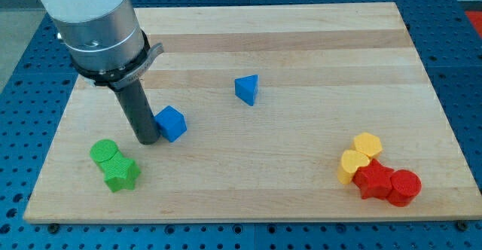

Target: Slide the blue cube closer to the blue triangle

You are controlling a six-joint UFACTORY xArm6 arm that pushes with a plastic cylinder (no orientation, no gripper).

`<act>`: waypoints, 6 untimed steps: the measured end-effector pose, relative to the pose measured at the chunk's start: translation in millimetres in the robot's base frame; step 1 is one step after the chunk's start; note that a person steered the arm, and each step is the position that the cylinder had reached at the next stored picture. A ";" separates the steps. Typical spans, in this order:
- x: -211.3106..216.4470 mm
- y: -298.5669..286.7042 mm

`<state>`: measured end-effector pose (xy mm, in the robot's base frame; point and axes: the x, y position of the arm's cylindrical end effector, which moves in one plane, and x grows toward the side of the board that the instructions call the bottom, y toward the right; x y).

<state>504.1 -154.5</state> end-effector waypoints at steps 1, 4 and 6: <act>-0.2 7.9; -49.9 39.3; -49.9 42.2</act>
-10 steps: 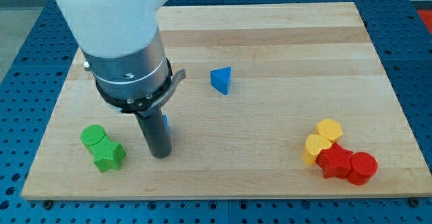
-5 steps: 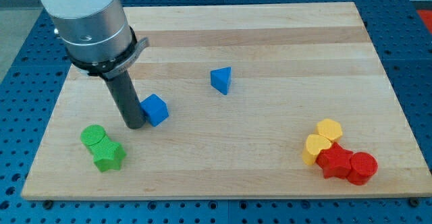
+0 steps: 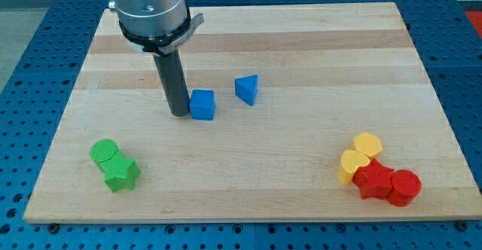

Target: Slide the blue cube closer to the blue triangle

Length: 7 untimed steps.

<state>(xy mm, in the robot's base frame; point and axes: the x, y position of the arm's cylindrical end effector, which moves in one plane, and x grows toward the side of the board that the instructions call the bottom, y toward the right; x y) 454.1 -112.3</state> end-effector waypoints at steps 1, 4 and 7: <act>0.4 2.7; 4.2 28.8; 4.2 72.1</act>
